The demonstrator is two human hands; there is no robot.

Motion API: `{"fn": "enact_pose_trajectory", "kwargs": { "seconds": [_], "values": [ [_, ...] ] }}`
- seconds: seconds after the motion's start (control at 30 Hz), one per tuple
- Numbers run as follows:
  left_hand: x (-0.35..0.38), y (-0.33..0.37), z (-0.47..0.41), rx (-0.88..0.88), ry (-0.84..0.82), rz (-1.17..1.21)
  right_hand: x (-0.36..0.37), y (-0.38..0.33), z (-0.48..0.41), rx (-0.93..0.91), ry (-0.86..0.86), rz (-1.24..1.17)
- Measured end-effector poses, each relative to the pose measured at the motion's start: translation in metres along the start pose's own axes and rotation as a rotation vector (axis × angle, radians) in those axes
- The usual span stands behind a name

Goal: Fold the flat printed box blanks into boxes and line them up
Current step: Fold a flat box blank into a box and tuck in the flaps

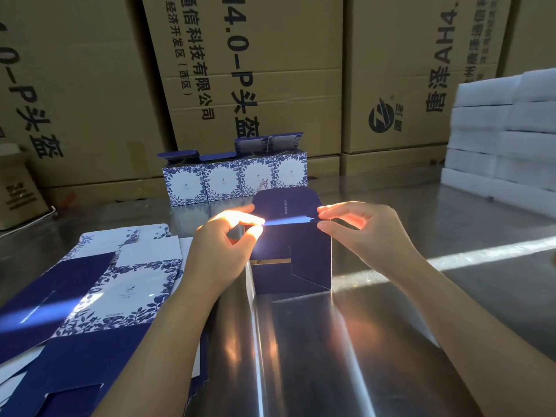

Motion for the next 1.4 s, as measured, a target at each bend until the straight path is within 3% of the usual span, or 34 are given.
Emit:
{"fn": "enact_pose_trajectory", "kwargs": {
  "seconds": [0.5, 0.67, 0.8, 0.93, 1.07, 1.4],
  "values": [
    [0.004, 0.0, 0.003, -0.009, 0.016, -0.034, -0.001, 0.002, -0.002, -0.004, 0.045, 0.005],
    [0.008, -0.007, 0.005, -0.046, 0.018, 0.095, -0.002, 0.003, -0.001, -0.006, 0.067, 0.04],
    [0.013, -0.036, 0.003, -0.446, 0.084, 0.229, -0.008, 0.001, -0.001, -0.056, 0.161, 0.19],
    [0.026, -0.05, 0.013, -0.817, -0.048, 0.318, -0.015, 0.005, -0.003, -0.057, 0.253, 0.241],
    [0.039, -0.049, 0.026, -0.875, -0.229, 0.284, -0.009, 0.006, -0.003, -0.068, 0.197, 0.203],
    [0.045, -0.053, 0.03, -1.106, -0.192, 0.702, -0.007, 0.008, -0.005, -0.037, 0.196, 0.163]
  ]
}}
Point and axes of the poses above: each hand's wrist, its own z-axis away from the middle knuckle, its own x-axis out of the palm, y = z × x, the point moved 6 cm from there along -z, towards the middle knuckle, and after that the axes turned 6 degrees about y, right-handed, at the moved point
